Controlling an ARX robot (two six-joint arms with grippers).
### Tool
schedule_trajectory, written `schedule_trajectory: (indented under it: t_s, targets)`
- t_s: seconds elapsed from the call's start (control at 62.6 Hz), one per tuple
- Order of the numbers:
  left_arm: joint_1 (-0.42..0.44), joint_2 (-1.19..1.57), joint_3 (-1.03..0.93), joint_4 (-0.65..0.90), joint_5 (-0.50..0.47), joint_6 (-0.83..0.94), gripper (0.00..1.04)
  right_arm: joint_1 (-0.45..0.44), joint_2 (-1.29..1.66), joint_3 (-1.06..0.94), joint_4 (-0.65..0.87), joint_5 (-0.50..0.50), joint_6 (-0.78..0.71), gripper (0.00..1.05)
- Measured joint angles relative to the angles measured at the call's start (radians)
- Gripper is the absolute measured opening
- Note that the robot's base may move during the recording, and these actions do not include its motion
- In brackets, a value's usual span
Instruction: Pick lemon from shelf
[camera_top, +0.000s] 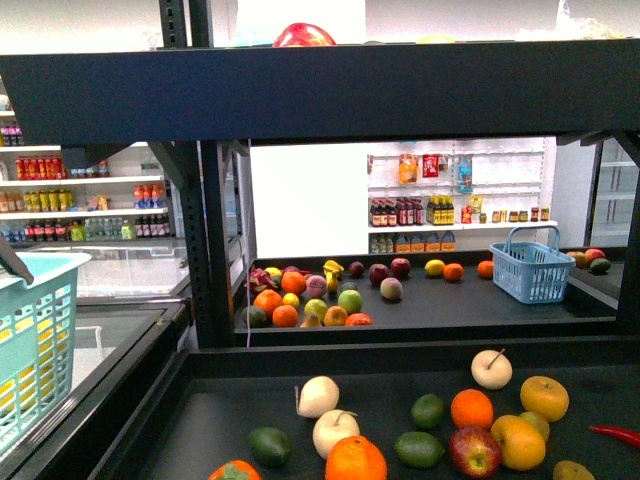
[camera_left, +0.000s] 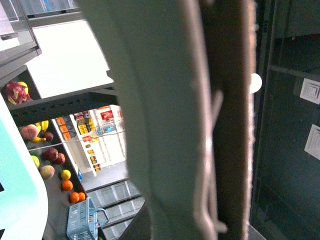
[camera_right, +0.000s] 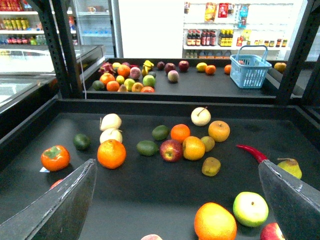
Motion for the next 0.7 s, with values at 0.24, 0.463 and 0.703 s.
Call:
schedule_trajectory:
  t_s: [0.24,0.463,0.703]
  targets:
    - [0.048,0.069,-0.042,0.06,0.032,-0.012,0.06,0.0,0.0,0.0,0.0,0.0,0.0,0.97]
    - [0.061,0.1,-0.058,0.101,0.035,-0.019,0.06,0.0,0.0,0.0,0.0,0.0,0.0,0.97]
    - [0.061,0.1,-0.082,0.093,0.038,0.027,0.31,0.0,0.0,0.0,0.0,0.0,0.0,0.97]
